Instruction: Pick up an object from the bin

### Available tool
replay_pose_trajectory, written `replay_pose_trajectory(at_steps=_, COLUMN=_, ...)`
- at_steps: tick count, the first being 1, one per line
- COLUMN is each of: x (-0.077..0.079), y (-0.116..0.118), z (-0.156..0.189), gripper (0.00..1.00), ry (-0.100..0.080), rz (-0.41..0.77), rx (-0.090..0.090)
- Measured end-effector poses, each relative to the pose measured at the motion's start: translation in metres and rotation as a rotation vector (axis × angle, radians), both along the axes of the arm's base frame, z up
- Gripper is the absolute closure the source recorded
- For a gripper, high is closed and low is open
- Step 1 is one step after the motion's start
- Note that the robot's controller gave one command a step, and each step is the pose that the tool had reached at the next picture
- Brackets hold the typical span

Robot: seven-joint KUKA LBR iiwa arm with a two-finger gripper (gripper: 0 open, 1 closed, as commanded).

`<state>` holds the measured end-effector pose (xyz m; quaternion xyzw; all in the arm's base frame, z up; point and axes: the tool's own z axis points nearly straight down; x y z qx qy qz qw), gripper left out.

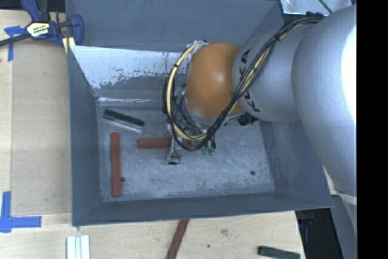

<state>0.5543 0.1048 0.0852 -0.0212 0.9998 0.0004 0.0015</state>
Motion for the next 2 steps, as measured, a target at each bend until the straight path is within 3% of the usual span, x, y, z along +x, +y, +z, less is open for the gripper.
replay_pose_trajectory(at_steps=2, x=-0.001, y=0.0, z=0.028, gripper=1.0, ry=0.004, rz=0.0, rx=-0.001)
